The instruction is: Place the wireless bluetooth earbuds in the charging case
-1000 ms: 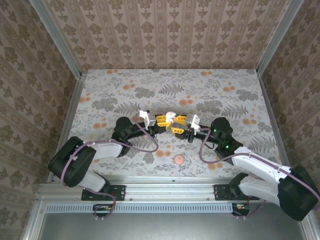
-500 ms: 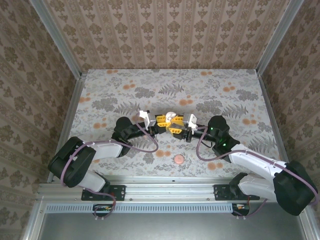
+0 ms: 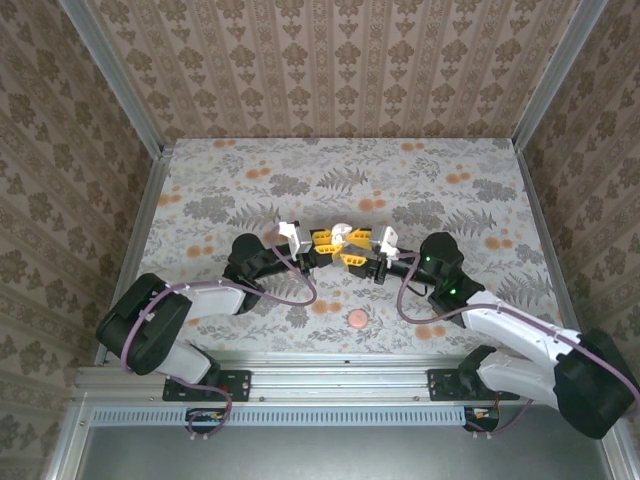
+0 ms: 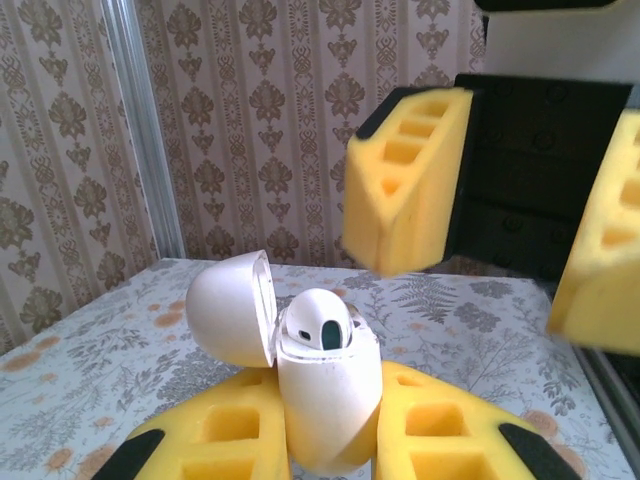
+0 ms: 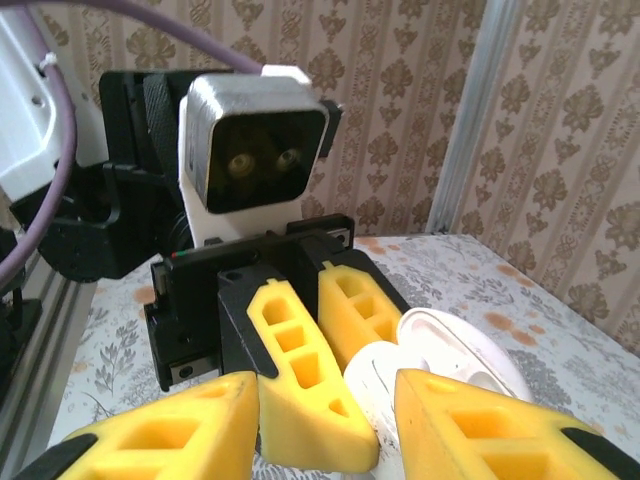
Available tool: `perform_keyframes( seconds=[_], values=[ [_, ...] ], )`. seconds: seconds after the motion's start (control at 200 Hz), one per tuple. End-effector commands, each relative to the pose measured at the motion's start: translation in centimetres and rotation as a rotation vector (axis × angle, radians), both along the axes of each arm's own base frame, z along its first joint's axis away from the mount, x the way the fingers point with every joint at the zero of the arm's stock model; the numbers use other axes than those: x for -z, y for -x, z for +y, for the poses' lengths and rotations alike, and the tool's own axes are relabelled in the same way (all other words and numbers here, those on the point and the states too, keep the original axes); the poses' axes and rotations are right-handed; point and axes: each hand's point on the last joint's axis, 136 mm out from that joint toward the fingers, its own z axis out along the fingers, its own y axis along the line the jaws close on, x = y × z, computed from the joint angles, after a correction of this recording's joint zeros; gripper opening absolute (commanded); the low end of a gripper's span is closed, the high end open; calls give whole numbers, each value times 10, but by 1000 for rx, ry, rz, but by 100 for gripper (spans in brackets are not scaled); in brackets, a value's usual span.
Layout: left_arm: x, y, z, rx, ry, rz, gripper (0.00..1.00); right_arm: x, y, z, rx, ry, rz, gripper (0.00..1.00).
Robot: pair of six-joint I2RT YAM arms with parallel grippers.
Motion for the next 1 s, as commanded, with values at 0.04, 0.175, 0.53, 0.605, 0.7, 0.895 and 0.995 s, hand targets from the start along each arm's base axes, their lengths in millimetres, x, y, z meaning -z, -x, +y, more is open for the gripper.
perform_keyframes(
  seconds=[0.04,0.175,0.53,0.605,0.7,0.895,0.995],
  values=[
    [5,-8,-2,-56,-2,-49,0,13,-5,-24,141,-13,177,40],
    [16,-12,-2,-79,-21,-37,0,28,-8,-54,316,-24,347,40],
    [46,-15,2,-115,-92,-30,0,80,-13,-110,662,68,753,38],
    [53,-14,1,-106,-117,-19,0,92,-13,-117,705,102,852,40],
    [62,-8,-3,-57,-153,-30,0,104,-15,-120,722,139,947,43],
    [77,-6,-9,-12,-159,-79,0,121,-29,-136,819,154,1088,42],
    [84,-8,-16,7,-172,-92,0,134,-40,-143,855,143,1171,42]
  ],
)
